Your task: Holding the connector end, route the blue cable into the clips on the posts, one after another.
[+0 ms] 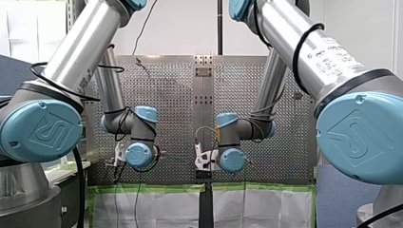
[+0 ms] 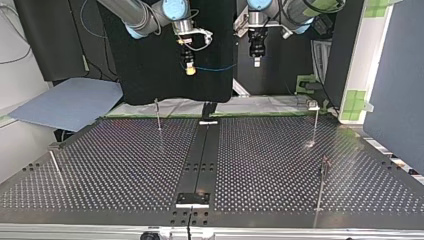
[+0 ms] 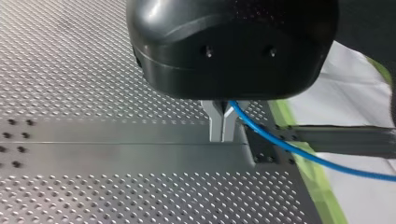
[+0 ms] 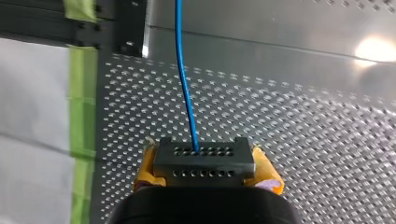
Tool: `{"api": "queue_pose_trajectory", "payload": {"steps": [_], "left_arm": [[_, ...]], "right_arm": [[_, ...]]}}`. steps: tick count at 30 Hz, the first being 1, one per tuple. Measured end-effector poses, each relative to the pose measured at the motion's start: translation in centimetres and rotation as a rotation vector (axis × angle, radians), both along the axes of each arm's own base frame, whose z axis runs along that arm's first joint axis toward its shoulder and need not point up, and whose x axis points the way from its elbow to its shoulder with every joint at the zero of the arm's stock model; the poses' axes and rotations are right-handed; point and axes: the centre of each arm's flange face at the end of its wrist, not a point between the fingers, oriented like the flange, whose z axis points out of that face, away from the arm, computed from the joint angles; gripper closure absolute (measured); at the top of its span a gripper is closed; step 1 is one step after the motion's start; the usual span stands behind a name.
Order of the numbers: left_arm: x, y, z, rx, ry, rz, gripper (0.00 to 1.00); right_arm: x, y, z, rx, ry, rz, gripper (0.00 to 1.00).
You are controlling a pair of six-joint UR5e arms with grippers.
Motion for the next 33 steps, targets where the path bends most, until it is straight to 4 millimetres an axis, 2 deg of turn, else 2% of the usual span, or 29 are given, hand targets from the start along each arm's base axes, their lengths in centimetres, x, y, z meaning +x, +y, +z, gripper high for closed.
{"api": "queue_pose_trajectory", "payload": {"steps": [5, 13, 23, 33], "left_arm": [[0.1, -0.2, 1.3, -0.047, -0.005, -0.015, 1.0], [0.4, 0.8, 3.6, -0.115, -0.012, 0.049, 1.0], [0.4, 1.7, 6.3, -0.163, -0.019, 0.09, 1.0], [0.6, 2.3, 8.8, -0.202, -0.031, 0.095, 1.0]], "right_arm": [[1.1, -1.2, 3.0, -0.006, -0.063, -0.015, 1.0], [2.4, -2.0, 7.0, 0.008, -0.146, 0.028, 1.0], [4.8, -3.3, 13.8, -0.021, -0.228, 0.113, 1.0], [6.2, -3.3, 20.2, -0.057, -0.269, 0.201, 1.0]]}}
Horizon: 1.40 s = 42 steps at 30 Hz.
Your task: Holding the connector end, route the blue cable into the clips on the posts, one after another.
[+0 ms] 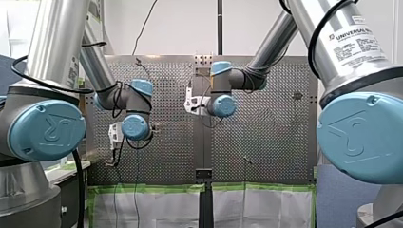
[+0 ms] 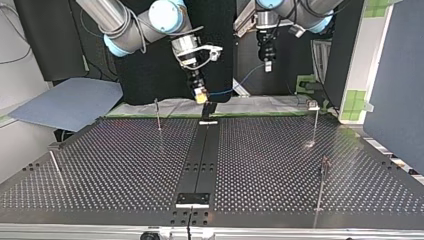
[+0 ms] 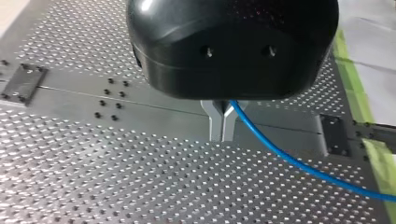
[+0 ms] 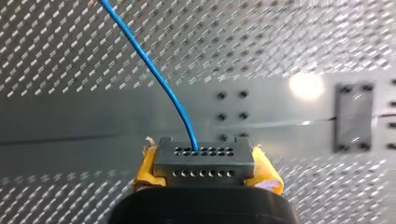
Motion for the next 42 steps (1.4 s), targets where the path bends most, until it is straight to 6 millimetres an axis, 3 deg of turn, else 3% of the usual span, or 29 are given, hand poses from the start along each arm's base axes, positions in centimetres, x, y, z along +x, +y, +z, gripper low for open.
{"api": "queue_pose_trajectory", "payload": {"steps": [11, 19, 29, 36, 42], "left_arm": [[2.6, -0.4, 5.1, -0.089, -0.096, 0.002, 1.0], [4.4, -0.3, 9.4, -0.14, -0.158, 0.027, 1.0], [7.3, 1.6, 15.8, -0.203, -0.246, 0.049, 1.0], [7.7, 3.7, 18.5, -0.221, -0.303, 0.086, 1.0], [7.8, 4.3, 19.9, -0.23, -0.336, 0.09, 1.0]], "right_arm": [[0.7, 1.1, 5.9, -0.047, -0.032, 0.084, 1.0], [1.0, 1.1, 6.9, -0.055, -0.043, 0.097, 1.0], [1.6, 0.4, 8.3, -0.059, -0.082, 0.126, 1.0], [2.6, -0.4, 10.5, -0.08, -0.123, 0.145, 1.0], [3.5, -0.7, 12.3, -0.092, -0.155, 0.17, 1.0]]}}
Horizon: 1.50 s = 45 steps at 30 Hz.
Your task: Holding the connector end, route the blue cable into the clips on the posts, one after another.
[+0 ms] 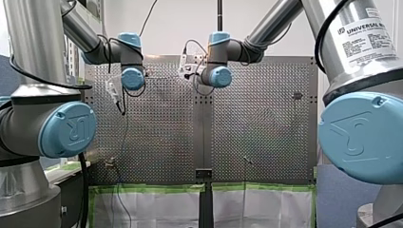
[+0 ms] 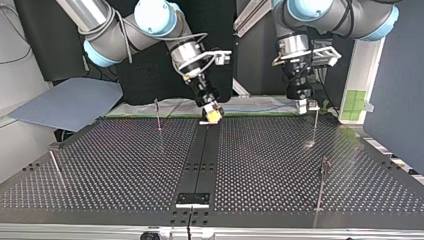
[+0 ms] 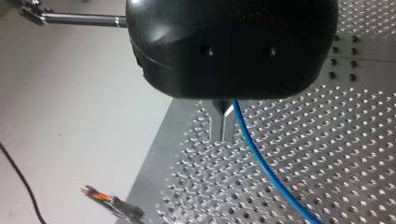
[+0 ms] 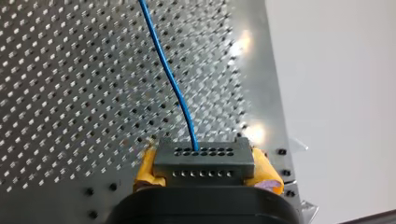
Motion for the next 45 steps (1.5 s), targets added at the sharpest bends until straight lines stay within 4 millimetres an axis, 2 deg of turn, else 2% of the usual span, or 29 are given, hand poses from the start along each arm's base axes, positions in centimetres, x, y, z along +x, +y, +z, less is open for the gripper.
{"api": "queue_pose_trajectory", "payload": {"steps": [9, 17, 23, 29, 33, 39, 45], "left_arm": [[1.2, -0.4, 2.2, 0.003, -0.034, -0.054, 1.0], [1.7, 0.4, 4.3, -0.015, -0.047, -0.028, 1.0], [2.5, 1.6, 5.8, -0.023, -0.059, -0.002, 1.0], [3.5, 3.2, 6.2, -0.039, -0.067, 0.003, 1.0], [4.1, 4.1, 6.3, -0.056, -0.073, -0.001, 1.0], [5.2, 5.7, 6.8, -0.052, -0.085, -0.002, 1.0], [7.1, 7.4, 7.2, -0.033, -0.081, 0.0, 1.0]], "right_arm": [[1.5, -0.2, 2.2, -0.018, -0.021, 0.019, 1.0], [2.8, -0.2, 3.8, -0.029, -0.04, 0.032, 1.0], [4.1, -0.5, 3.4, -0.015, -0.03, 0.033, 1.0], [5.7, -0.9, 2.7, -0.008, -0.025, 0.042, 1.0], [6.7, -0.7, 3.0, -0.012, -0.028, 0.055, 1.0], [7.9, 0.0, 5.1, -0.027, -0.045, 0.074, 1.0], [8.6, 0.1, 7.5, -0.047, -0.074, 0.083, 1.0]]}}
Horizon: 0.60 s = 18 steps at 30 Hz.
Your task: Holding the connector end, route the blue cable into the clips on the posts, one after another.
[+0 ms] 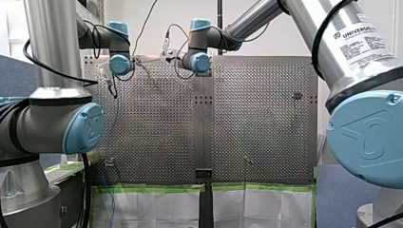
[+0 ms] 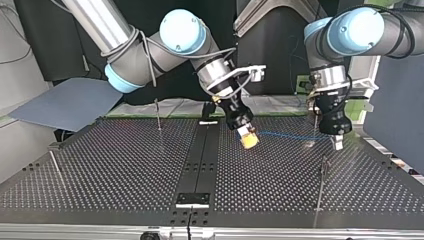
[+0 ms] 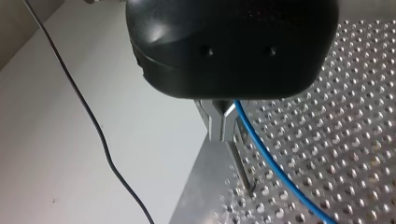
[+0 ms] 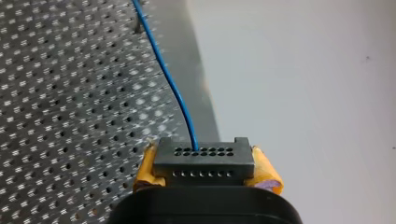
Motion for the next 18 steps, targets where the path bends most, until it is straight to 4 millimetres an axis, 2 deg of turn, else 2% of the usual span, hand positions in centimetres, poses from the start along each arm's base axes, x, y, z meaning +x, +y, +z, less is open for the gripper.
{"api": "queue_pose_trajectory", "payload": {"steps": [4, 10, 14, 18], "left_arm": [[0.8, 1.3, 0.3, 0.008, -0.004, 0.006, 1.0], [1.3, 3.6, 2.7, 0.008, -0.053, 0.041, 1.0], [2.5, 4.6, 2.3, 0.01, -0.039, 0.049, 1.0], [2.8, 4.7, 2.7, 0.019, -0.041, 0.028, 1.0]], "right_arm": [[0.1, -0.1, 0.7, -0.003, -0.006, -0.003, 1.0], [-0.2, -0.6, 0.8, 0.0, -0.007, -0.018, 1.0], [-0.4, -1.0, 0.8, 0.003, -0.009, -0.029, 1.0], [-0.6, -1.5, 0.8, 0.015, -0.017, -0.031, 1.0]]}}
